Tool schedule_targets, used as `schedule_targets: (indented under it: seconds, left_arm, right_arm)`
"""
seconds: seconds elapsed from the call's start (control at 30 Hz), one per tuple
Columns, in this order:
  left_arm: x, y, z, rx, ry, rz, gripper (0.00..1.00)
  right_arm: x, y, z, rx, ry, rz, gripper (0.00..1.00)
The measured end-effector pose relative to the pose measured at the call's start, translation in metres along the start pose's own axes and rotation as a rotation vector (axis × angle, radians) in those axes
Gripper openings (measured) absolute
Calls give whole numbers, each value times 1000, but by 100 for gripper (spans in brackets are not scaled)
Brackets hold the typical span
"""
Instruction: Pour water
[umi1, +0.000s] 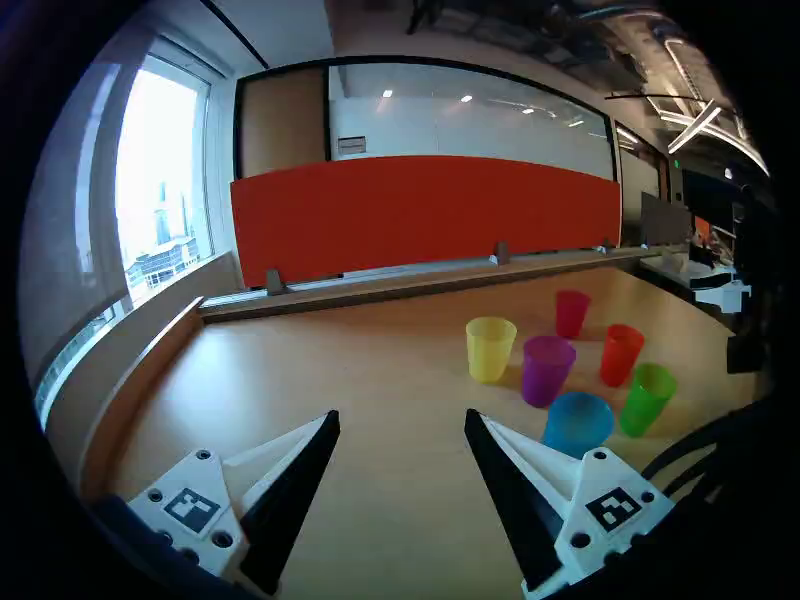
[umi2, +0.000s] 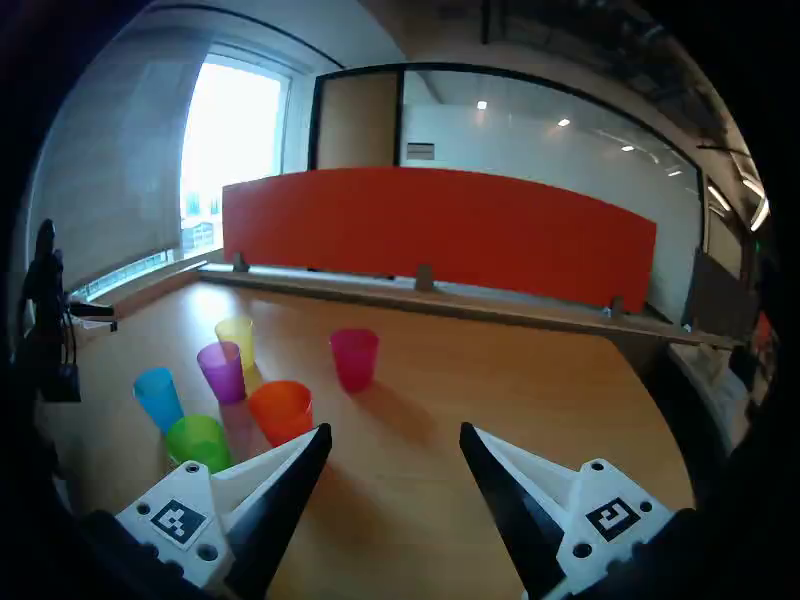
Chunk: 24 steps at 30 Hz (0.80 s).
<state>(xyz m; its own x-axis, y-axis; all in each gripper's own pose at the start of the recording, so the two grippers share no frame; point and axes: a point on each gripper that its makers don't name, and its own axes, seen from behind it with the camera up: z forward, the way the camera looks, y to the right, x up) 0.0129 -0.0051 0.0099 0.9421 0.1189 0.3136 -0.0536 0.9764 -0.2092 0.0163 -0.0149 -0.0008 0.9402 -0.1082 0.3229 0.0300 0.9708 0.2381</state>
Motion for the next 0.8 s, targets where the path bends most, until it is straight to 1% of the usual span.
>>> schedule_targets:
  seconds: [0.07, 0.2, 0.3, 0.47, 0.67, 0.8]
  left_arm:
    - [5, -4, 0, 17, 22, -16, 93]
    - [11, -9, -1, 40, 62, -39, 93]
    - [14, -10, -1, 44, 85, -48, 93]
    - [24, -11, -3, 42, 134, -56, 93]
    - [46, -15, -13, 64, 210, -69, 93]
    - [53, -21, -17, 87, 239, -67, 93]
  right_arm:
    - [7, 0, 0, -13, 27, 8, 99]
    - [23, -1, -3, -44, 91, 1, 100]
    - [34, -3, -5, -64, 140, 2, 100]
    - [48, -6, -8, -84, 215, 21, 99]
    - [65, -8, -14, -114, 303, 48, 100]
    - [73, -6, -17, -145, 342, 53, 99]
